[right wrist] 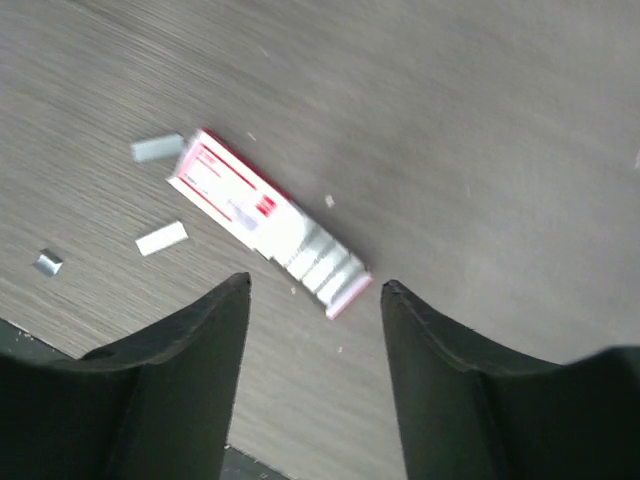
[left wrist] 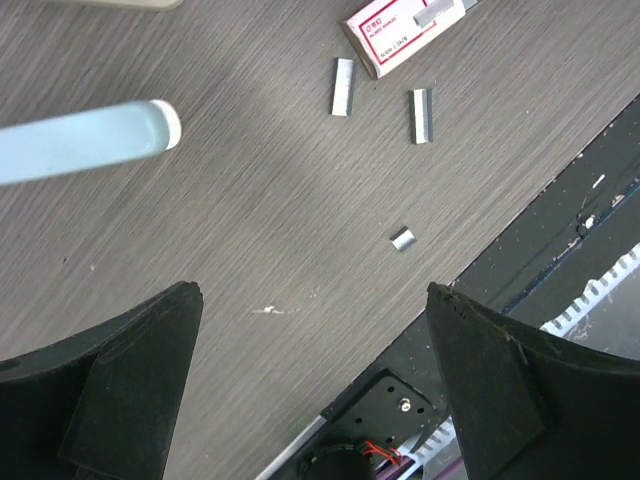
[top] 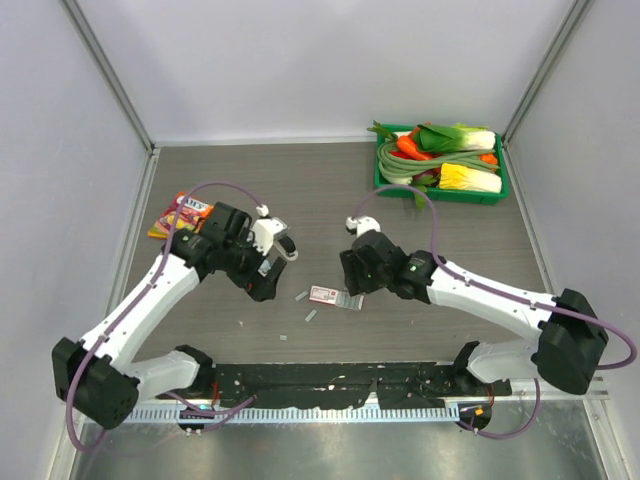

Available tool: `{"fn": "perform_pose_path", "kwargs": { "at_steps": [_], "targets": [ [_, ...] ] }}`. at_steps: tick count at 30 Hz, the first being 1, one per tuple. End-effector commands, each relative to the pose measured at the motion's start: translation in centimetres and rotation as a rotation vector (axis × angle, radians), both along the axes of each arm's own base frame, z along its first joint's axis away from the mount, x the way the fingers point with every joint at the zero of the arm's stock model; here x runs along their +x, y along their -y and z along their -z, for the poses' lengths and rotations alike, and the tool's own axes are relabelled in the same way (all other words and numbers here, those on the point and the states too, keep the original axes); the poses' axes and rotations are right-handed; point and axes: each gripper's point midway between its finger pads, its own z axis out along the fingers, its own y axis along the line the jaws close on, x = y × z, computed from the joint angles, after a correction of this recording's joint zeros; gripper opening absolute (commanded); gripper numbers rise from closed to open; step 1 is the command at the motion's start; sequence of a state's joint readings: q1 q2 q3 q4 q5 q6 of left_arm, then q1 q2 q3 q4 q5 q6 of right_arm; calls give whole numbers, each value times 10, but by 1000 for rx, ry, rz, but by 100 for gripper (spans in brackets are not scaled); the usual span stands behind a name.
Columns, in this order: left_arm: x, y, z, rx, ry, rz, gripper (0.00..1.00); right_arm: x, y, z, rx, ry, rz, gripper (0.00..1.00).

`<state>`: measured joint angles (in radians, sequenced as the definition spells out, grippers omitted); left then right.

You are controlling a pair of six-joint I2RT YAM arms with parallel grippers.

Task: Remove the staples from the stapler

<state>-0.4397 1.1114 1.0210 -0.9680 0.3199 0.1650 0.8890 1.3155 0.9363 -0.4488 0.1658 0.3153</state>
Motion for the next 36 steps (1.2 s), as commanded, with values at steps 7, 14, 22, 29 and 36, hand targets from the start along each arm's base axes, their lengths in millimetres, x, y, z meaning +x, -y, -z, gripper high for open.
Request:
{"fn": "perform_pose_path", "kwargs": {
  "at_steps": [7, 14, 22, 29, 36],
  "targets": [
    [28, 56, 33, 5, 43, 154, 100, -37, 37, 39, 175, -190, 397, 58],
    [31, 80, 59, 35, 11, 244, 100, -35, 35, 49, 191, -217, 441, 58],
    [38, 98, 91, 112, 9, 298, 93, -7, 55, 8, 275, -127, 493, 53],
    [51, 103, 109, 166, 32, 322, 80, -2, 59, 0, 287, -109, 485, 48],
    [54, 108, 119, 184, 27, 345, 67, -3, 58, 4, 291, -110, 470, 45]
  ]
}}
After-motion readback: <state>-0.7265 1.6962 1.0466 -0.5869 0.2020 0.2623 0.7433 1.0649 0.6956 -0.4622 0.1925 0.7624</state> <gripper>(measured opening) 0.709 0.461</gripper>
